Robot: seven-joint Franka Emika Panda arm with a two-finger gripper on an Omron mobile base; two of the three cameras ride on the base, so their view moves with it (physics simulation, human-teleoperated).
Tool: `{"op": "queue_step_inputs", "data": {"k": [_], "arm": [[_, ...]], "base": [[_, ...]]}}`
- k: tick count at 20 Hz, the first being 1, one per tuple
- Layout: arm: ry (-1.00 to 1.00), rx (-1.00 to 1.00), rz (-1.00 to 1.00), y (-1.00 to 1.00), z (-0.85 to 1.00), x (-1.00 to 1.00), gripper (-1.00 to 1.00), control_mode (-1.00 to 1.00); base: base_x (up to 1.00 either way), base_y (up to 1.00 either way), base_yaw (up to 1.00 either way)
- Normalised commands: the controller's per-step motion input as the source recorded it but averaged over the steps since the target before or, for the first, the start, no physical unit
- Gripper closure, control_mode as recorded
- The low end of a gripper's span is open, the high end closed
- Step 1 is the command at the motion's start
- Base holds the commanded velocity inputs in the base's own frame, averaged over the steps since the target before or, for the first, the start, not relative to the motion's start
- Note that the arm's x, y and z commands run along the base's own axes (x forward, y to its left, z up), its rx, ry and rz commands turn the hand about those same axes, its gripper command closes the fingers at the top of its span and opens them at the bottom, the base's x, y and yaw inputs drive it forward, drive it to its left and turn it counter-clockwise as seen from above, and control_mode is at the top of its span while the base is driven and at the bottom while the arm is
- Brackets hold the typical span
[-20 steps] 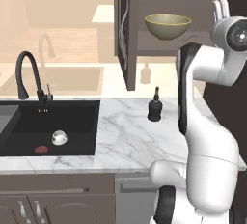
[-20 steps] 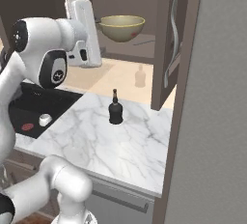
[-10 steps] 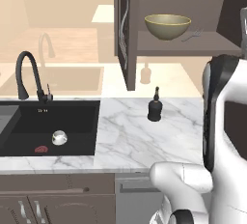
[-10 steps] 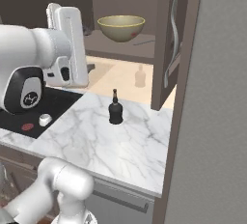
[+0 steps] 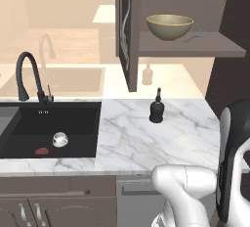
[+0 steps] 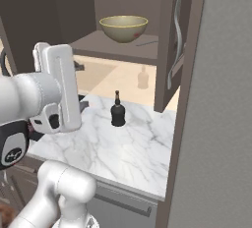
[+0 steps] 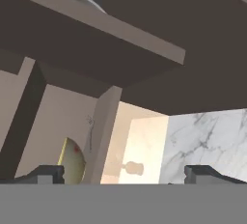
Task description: Pick the mug and place it in the sink. Pick the bowl and place it in the open cabinet and then close the cabinet.
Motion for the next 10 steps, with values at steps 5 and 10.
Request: {"op": "queue_step_inputs", "data": {"k": [5,10], "arm": [[0.00,0.00,-0.03,0.00,0.00,-0.13,-1.00,-1.00],[0.00,0.00,-0.15,-0.06,0.00,-0.07,-1.00,-1.00]], "base": [[0.00,0.00,0.00],[0.00,0.00,0.00]]}}
